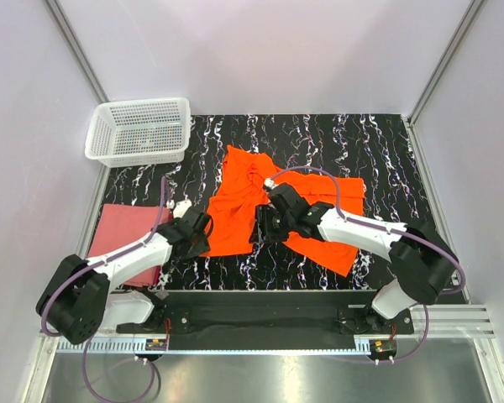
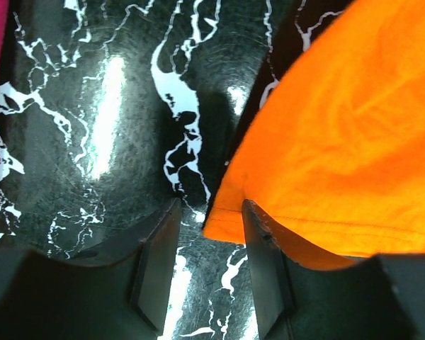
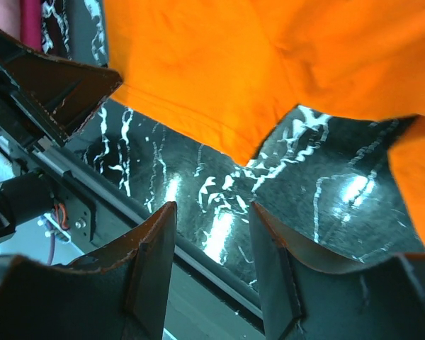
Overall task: Fold and stack the t-shirts
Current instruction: Flatten the tshirt out
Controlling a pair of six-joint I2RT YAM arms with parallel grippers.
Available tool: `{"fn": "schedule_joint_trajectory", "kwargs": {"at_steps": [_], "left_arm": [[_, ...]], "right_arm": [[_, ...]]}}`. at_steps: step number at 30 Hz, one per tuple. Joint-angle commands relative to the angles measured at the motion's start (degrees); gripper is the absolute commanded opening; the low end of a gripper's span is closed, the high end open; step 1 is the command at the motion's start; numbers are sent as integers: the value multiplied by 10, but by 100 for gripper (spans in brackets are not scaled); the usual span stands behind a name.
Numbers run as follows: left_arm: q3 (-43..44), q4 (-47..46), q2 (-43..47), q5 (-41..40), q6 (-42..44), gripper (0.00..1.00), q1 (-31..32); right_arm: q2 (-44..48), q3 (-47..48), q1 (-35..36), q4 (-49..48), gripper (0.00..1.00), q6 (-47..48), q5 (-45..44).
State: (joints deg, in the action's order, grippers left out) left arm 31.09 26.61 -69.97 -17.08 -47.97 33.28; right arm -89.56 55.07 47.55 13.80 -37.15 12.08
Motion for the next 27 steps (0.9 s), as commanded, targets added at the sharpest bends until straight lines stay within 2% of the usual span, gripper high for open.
{"fn": "schedule_joint_trajectory", "kwargs": {"at_steps": [1,9,17,21,23,27], "left_arm": [[0,10,-26,3,-13,46,16],[-2,16,-50,-22,-27,44,38],[8,10,-65,-28,-16,25,38],[7,1,-53,-15,-9,3,37],[7,2,-42,-14,-1,0,37],[7,2,3,-4,15,0,37]], "right_arm": [[40,-11,-7,-11,52,4,-25],[72,-33,-14,-13,53,-2,-28],[136,-73,-25,-3,53,-28,-36],[161,-96,-44,48,57,-66,-73],[164,-116,-69,68,60,-89,-85],[166,-164,-129,93,60,-100,-98]]}}
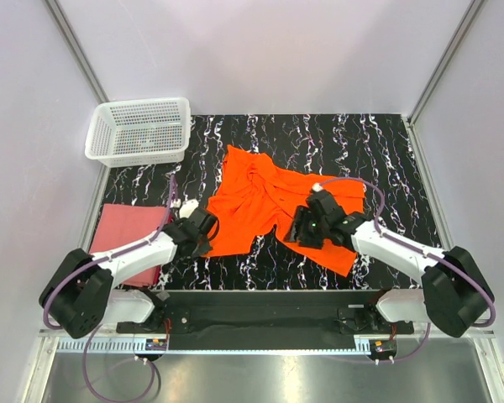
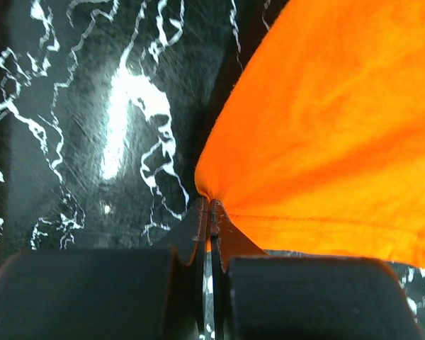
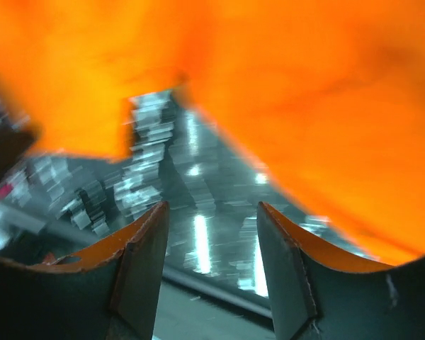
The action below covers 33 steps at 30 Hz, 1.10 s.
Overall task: Fold and stack the t-shirts
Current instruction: Flatten the tshirt out
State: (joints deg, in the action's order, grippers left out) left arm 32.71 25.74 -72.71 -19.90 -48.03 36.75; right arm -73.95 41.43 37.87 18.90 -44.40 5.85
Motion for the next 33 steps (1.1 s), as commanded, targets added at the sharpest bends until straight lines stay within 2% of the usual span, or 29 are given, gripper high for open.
{"fn": "schedule_joint_trajectory", "kwargs": {"at_steps": [1,4,7,12,13,18,21,23,25,28,30,33], "left_arm": [[-6,9,38,27,19,0,3],[-5,-2,72,41,32,0,3],[-7,-15,106,44,51,0,3],[-3,-23,129,29,65,0,3],[-2,-23,129,27,65,0,3],[6,-28,121,28,65,0,2],[10,-29,129,34,72,0,2],[10,-30,136,37,76,0,2],[10,-33,145,42,78,0,2],[9,-46,151,49,79,0,2],[10,-58,149,64,79,0,2],[16,-67,143,87,81,0,2]], "right_arm": [[10,-30,-56,43,59,-20,-39],[0,-16,-72,54,56,11,-74],[-19,8,-75,59,49,39,-136],[-108,62,-76,24,21,90,-172],[-121,71,-75,17,19,98,-173],[-186,144,-80,26,19,108,-183],[-173,153,-80,88,28,95,-216],[-152,145,-82,129,36,62,-225],[-105,108,-82,170,40,14,-208],[-40,46,-82,194,40,-40,-184],[-16,10,-88,197,35,-53,-184],[-21,-6,-97,195,31,-63,-194]]}}
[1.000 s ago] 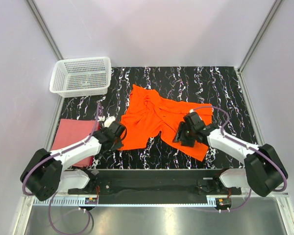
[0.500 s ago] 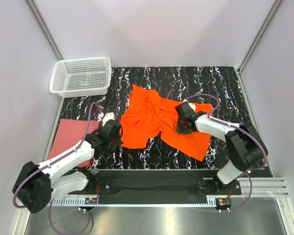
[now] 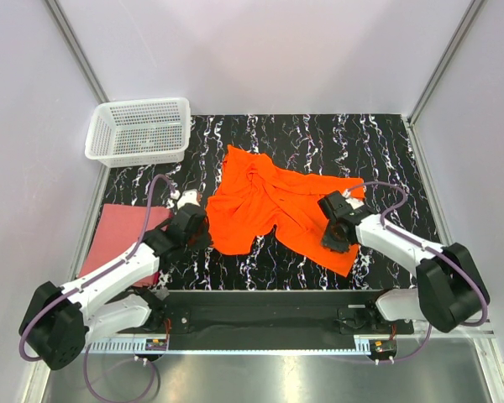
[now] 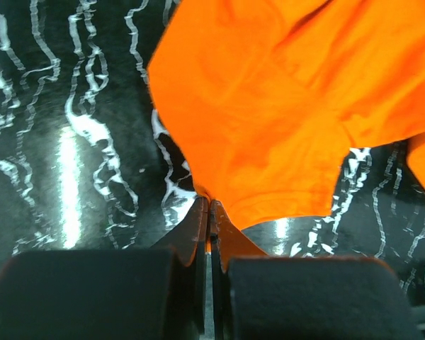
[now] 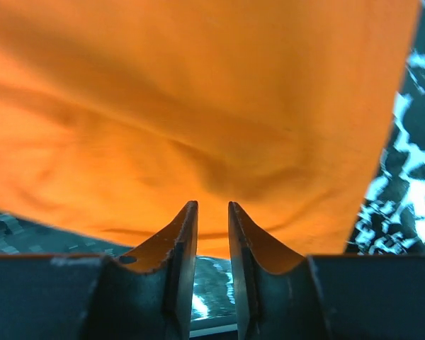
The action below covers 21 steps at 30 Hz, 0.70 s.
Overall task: Fold and stack the t-shirts
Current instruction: Flatten the tshirt out
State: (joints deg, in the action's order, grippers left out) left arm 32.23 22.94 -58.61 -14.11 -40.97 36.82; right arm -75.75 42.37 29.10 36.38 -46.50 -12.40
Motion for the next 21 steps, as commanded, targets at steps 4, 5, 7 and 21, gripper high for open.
{"fn": "schedule_joint_trajectory", "kwargs": {"at_steps": [4,5,7,21], "left_arm": [[21,-43,7,43,14,0,2],[18,-45,12,44,13,0,2],[17,-45,14,47,15,0,1],[8,-25,64,62,13,0,-1]], "right_arm": [[-31,-8,-9,-37,30,-12,-24],[-49,0,-9,-76,30,-2,-28],[-78,22,-8,-92,31,18,-42],[-243,235,-20,-9,33,100,-107]]}}
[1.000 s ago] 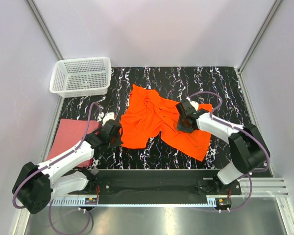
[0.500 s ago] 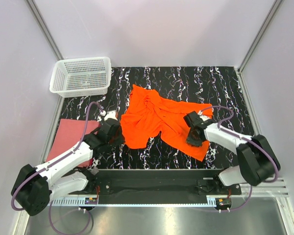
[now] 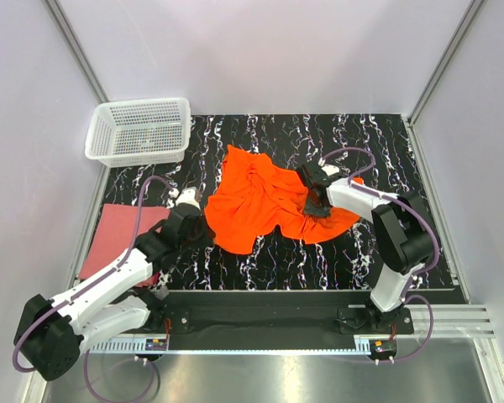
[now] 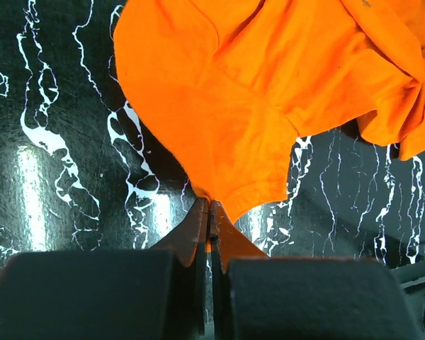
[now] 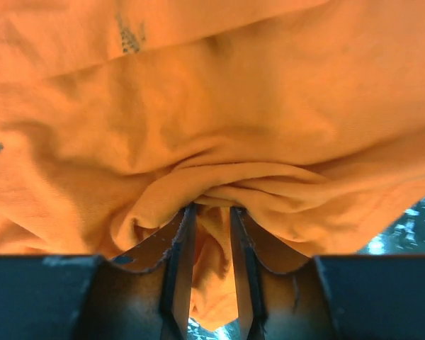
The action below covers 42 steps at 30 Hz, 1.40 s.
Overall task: Fold and stack the t-shirts
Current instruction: Flatten the tshirt out
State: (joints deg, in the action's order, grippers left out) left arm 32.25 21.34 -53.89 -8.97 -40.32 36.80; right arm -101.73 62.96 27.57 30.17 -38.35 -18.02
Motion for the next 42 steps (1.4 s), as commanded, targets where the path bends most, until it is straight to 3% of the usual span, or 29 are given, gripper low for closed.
{"fn": "schedule_joint_trajectory", "kwargs": {"at_steps": [1,6,11,22,30,42], "left_arm": [[8,-8,19,11,7,0,-1],[5,-10,26,10,7,0,-1],[6,-25,11,22,8,0,-1],[5,-31,16,43,6,0,-1],[4,-31,20,50,9,0,-1],[1,-32,34,52,9,0,-1]], "right_arm": [[25,26,-5,53,33,14,-53],[143,-66,-6,95,45,-60,12],[252,-173,-5,70,49,-133,125],[387,-299,-5,102,45,-411,117],[384,-299,-5,106,56,-508,115],[298,-245,-5,119,58,-543,110]]}}
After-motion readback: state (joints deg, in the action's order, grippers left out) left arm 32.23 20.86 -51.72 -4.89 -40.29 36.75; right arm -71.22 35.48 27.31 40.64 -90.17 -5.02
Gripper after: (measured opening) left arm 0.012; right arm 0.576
